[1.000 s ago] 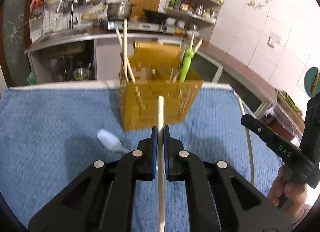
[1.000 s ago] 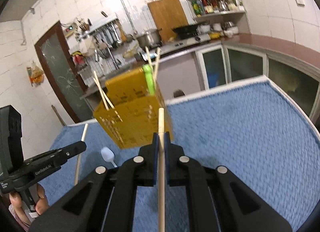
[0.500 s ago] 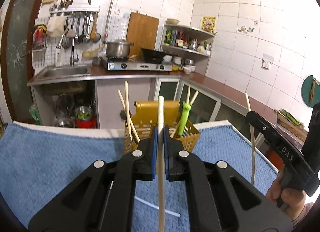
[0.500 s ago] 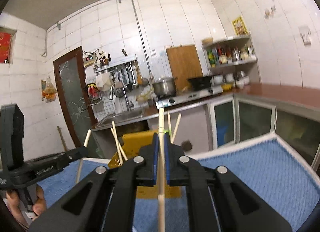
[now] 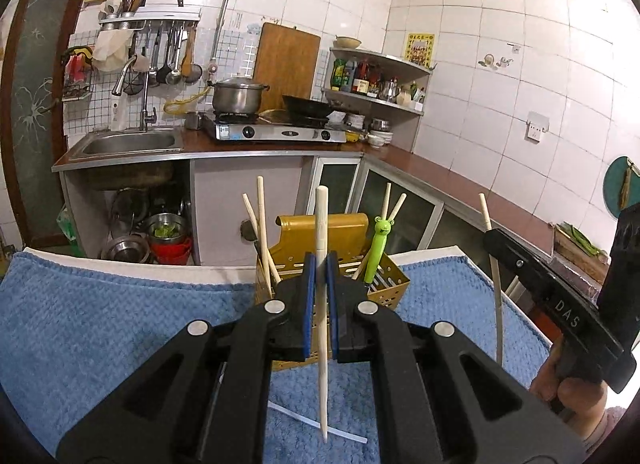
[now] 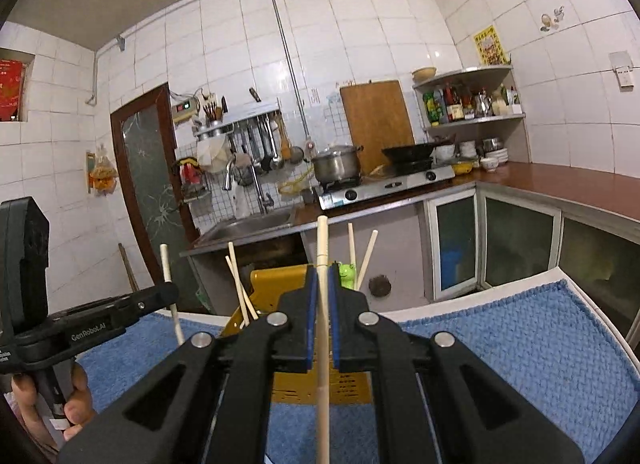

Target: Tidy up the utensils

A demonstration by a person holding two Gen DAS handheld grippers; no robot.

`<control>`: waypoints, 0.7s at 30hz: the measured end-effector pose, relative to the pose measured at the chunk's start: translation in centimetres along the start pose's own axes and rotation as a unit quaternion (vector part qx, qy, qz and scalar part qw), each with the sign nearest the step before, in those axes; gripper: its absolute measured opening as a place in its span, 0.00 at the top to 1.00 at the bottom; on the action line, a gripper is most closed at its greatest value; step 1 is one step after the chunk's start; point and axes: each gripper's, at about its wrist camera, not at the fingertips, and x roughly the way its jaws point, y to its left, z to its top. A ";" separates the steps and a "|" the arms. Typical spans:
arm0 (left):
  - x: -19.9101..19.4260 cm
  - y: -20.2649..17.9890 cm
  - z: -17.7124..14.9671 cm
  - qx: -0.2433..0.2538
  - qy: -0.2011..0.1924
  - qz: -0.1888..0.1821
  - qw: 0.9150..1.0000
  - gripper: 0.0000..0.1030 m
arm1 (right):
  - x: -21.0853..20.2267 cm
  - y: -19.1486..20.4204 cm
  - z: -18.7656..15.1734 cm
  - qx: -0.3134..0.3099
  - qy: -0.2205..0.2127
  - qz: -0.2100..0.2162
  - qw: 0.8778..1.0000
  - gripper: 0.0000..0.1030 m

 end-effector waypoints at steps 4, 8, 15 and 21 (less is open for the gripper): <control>0.2 -0.1 1.1 0.010 0.006 0.011 1.000 0.96 | 1.4 -0.2 1.1 0.019 0.040 0.013 0.999 0.94; 0.1 -0.5 3.0 0.032 0.011 0.017 0.999 0.96 | 2.5 0.1 2.5 -0.003 0.048 0.002 0.999 0.94; 0.6 -1.0 7.0 0.042 -0.011 0.031 0.999 0.96 | 6.2 -0.1 5.5 0.016 0.065 0.004 0.998 0.94; 0.5 -1.4 9.1 0.050 -0.054 0.037 0.997 0.96 | 6.1 -0.8 7.6 0.032 -0.053 -0.011 0.998 0.94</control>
